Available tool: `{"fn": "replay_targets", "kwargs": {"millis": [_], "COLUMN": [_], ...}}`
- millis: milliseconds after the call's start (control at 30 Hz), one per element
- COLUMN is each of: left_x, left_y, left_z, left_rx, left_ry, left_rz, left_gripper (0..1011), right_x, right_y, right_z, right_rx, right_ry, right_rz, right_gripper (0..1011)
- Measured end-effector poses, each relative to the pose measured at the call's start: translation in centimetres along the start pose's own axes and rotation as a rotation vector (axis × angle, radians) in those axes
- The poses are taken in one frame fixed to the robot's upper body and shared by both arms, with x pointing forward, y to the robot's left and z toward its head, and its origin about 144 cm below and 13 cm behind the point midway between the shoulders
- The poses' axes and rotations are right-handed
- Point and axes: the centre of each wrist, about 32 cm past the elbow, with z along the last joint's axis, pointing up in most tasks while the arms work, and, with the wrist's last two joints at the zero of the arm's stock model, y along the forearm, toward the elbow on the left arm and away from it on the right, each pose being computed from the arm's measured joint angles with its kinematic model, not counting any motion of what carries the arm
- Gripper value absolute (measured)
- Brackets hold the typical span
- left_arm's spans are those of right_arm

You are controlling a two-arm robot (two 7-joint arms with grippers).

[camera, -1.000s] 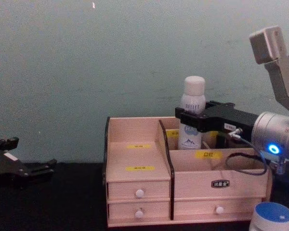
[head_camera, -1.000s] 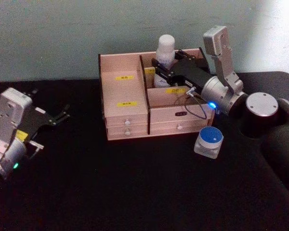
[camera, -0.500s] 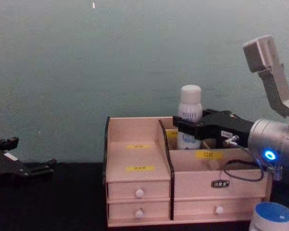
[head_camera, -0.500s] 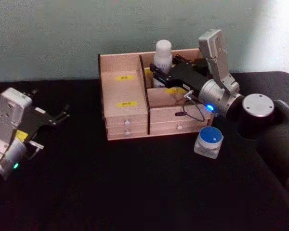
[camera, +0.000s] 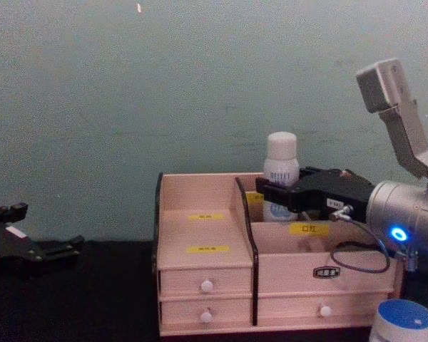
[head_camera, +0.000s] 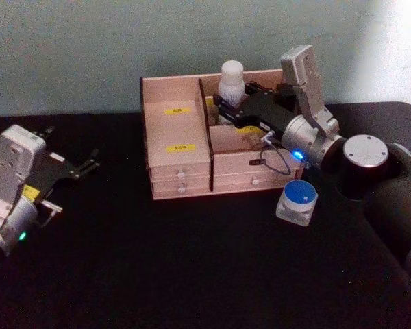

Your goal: Pick up the facial cleanser and watermelon frost from the table and place them into the tiered storage box.

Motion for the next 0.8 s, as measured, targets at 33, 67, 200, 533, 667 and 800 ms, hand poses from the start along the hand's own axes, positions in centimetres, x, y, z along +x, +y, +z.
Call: {"fn": "replay_targets", "kwargs": {"millis": [33, 67, 200, 533, 667, 800], "left_x": [0.0, 0.0, 0.0, 0.0, 0.0, 0.0], "left_y": [0.0, 0.0, 0.0, 0.0, 0.0, 0.0], "left_z": [0.0, 0.0, 0.0, 0.0, 0.0, 0.0], "left_rx": [0.0, 0.0, 0.0, 0.0, 0.0, 0.0], "left_ry": [0.0, 0.0, 0.0, 0.0, 0.0, 0.0], "left_rz": [0.0, 0.0, 0.0, 0.0, 0.0, 0.0], "left_gripper": [1001, 1001, 1001, 1001, 1001, 1001], "right_x": [0.0, 0.0, 0.01, 0.02, 0.02, 0.02], "right_y": [0.0, 0.0, -0.01, -0.01, -0.01, -0.03], "right_z": [0.0, 0.0, 0.0, 0.02, 0.02, 0.01], "right_rx": [0.0, 0.0, 0.0, 0.0, 0.0, 0.0], "right_ry": [0.0, 0.0, 0.0, 0.001, 0.001, 0.002], "right_rz": [0.0, 0.0, -0.001, -0.001, -0.001, -0.002], "right_gripper": [593, 593, 593, 624, 739, 868]}}
